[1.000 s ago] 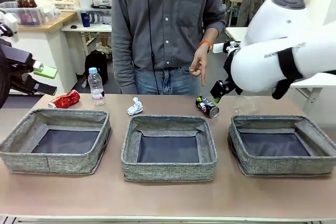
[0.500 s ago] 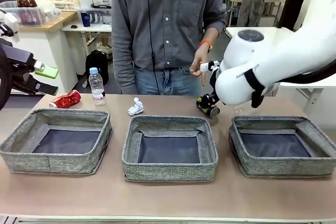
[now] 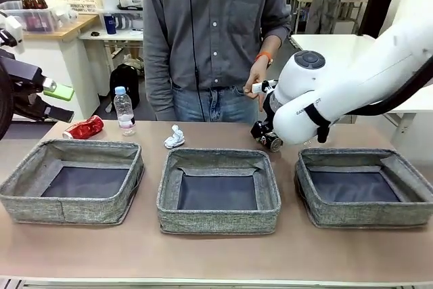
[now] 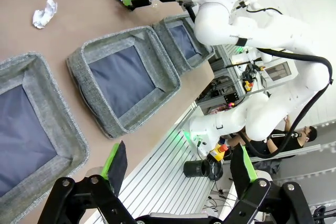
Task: Sort the waste into the appropriate baskets.
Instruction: Pick up the waste item pointed out by the person, then place the picked waste into the Fabric basket indicated by the person.
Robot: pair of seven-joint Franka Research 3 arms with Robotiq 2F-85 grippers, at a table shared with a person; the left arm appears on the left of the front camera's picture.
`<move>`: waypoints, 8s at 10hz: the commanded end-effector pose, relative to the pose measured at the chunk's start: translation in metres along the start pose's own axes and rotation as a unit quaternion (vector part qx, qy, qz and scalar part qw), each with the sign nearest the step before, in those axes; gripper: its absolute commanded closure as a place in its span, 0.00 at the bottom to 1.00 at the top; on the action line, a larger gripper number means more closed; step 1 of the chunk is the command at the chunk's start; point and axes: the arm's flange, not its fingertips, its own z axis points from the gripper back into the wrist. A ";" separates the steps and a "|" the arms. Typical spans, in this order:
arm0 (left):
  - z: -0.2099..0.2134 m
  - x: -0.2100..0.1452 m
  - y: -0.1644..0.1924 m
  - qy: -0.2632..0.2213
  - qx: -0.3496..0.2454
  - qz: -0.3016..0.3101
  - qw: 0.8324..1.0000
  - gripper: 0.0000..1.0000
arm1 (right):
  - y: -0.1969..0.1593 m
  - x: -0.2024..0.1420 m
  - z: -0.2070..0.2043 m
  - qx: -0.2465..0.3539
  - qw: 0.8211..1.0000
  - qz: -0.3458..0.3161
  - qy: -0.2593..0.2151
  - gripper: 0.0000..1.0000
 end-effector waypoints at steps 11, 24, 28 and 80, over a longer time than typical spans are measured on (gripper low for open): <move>0.000 0.002 -0.001 -0.007 -0.009 -0.011 1.000 0.00 | -0.008 0.005 -0.019 -0.005 0.999 -0.041 0.010 1.00; 0.000 0.002 -0.001 -0.007 -0.009 -0.011 1.000 0.00 | -0.074 -0.018 0.153 0.042 0.989 -0.135 0.049 1.00; 0.000 0.002 -0.001 -0.007 -0.009 -0.011 1.000 0.00 | -0.014 -0.076 0.253 0.028 0.997 -0.051 0.049 1.00; 0.000 0.002 -0.001 -0.007 -0.009 -0.011 1.000 0.00 | 0.209 0.031 0.516 0.003 0.937 -0.338 0.093 0.57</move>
